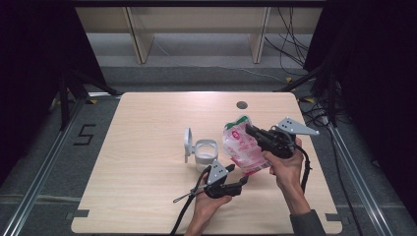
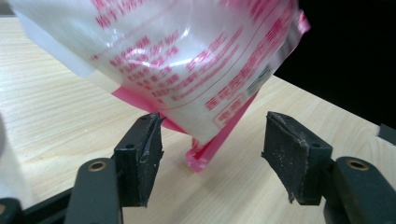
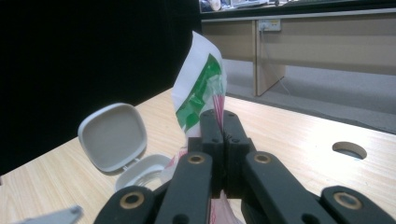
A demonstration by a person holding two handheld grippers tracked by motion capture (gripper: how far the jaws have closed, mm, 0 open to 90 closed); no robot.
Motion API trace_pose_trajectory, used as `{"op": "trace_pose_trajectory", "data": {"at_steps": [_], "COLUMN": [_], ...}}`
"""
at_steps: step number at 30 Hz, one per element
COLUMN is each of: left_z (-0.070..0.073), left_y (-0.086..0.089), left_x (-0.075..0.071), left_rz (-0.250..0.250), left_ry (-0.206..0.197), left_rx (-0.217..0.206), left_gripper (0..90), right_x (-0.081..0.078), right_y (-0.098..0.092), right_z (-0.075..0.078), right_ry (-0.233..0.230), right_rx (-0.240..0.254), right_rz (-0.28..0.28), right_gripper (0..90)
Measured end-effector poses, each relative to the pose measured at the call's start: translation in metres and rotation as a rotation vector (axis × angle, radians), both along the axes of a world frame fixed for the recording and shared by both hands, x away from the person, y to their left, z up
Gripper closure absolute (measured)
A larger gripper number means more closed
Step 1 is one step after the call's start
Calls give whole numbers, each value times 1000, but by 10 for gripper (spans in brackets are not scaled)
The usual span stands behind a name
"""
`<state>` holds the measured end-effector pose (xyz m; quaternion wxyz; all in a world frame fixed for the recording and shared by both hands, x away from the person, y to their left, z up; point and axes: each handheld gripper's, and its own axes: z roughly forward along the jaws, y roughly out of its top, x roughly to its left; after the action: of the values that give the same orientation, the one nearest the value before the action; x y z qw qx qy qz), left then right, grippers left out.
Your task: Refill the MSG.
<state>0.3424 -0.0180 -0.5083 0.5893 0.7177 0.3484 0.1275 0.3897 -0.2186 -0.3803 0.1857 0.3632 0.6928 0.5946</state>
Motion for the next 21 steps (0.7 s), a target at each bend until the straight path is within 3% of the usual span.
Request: {"op": "trace_pose_trajectory", "data": {"at_steps": [2, 3, 5, 6, 7, 8, 9, 10, 11, 12, 21], "left_z": [2, 3, 4, 6, 7, 9, 9, 10, 11, 12, 17], "left_y": [4, 5, 9, 13, 15, 18, 21, 24, 26, 30, 44], "left_x": [-4, -7, -11, -13, -14, -16, -18, -20, -22, -25, -27], "left_rz": [-8, -5, 5, 2, -1, -1, -2, -4, -3, -3, 21], "left_ry": [-4, -1, -5, -4, -16, -17, -15, -18, -26, -29, -37], "left_rx": [10, 17, -5, 16, 9, 16, 9, 2, 0, 4, -22], "left_gripper": [364, 364, 361, 361, 361, 360, 361, 361, 361, 361, 366], "right_x": [1, -1, -2, -4, -7, -8, -9, -13, -14, -17, -41], "right_y": [-4, -5, -10, -11, -12, -14, -19, -20, -23, -25, -60], "right_z": [-5, -7, -9, -9, -9, -9, -9, -9, -10, -11, -17], "right_ry": [-19, 3, 3, 7, 18, 3, -15, 6, -10, 3, 14], "right_rx": [-9, -4, -19, -13, -8, -8, -40, -24, -26, -9, -22], "right_rz": [10, -1, -5, -5, 1, -1, -5, -14, -11, -12, -54], "right_gripper": [900, 900, 900, 900, 900, 900, 900, 900, 900, 900, 900]}}
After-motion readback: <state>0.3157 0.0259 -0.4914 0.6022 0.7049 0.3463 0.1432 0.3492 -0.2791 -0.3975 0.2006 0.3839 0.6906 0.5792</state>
